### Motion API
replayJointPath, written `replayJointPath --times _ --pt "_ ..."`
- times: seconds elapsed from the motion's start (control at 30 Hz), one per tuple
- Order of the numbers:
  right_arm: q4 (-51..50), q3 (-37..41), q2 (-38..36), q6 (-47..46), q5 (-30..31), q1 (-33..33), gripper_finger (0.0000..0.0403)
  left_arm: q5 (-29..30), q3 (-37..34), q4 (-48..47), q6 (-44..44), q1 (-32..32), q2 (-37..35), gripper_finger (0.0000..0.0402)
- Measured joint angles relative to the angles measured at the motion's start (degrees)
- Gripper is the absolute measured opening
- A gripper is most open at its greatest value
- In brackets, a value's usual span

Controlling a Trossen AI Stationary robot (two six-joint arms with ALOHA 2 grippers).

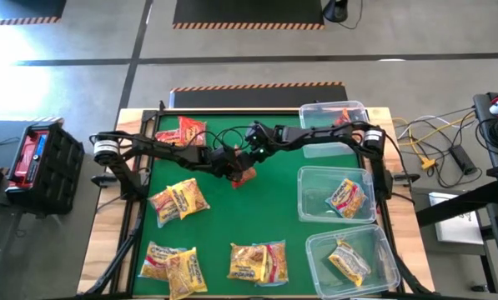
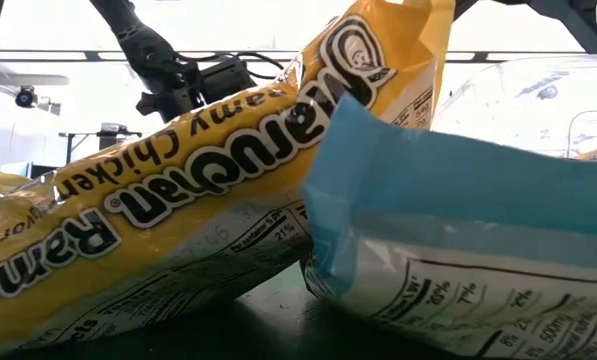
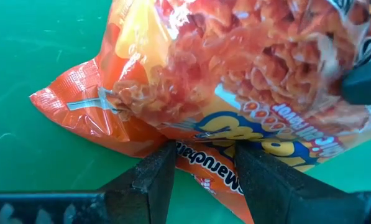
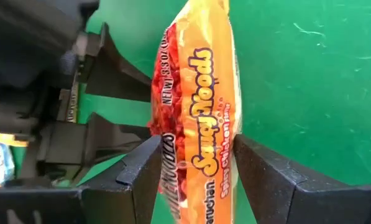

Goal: Sort Maruchan noodles
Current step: Put the center red noodle pack into the top transparent bin

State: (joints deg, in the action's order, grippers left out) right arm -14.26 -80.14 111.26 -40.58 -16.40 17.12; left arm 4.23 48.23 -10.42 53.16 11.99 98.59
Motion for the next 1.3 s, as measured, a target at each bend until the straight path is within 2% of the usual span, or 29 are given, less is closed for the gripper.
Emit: replayJointPath --times 0.3,0.6,0.73,0.97,1.3 --pt "0.93 0.0 0.79 0.98 -0.45 -0.04 0.0182 0.91 -0.06 0.18 0.4 -0.04 0.0 0.0152" --pt "1.17 0.0 0.84 1.62 -1.07 0.03 0.0114 1.99 -0.07 0.27 -0.61 -0.1 -0.05 0.0152" --pt "1.15 0.0 0.84 2.2 -1.61 0.27 0.0105 2.18 -0.12 0.06 -3.45 -0.17 -0.75 0.0152" --pt "-0.72 0.02 0.33 4.22 -3.42 1.43 0.0099 2.7 -0.26 -3.44 -9.32 -0.2 -5.65 0.0152" --pt "-1.19 0.02 0.16 6.08 -5.18 2.0 0.0062 3.28 -0.27 -9.33 -9.27 -0.17 -11.22 0.0152"
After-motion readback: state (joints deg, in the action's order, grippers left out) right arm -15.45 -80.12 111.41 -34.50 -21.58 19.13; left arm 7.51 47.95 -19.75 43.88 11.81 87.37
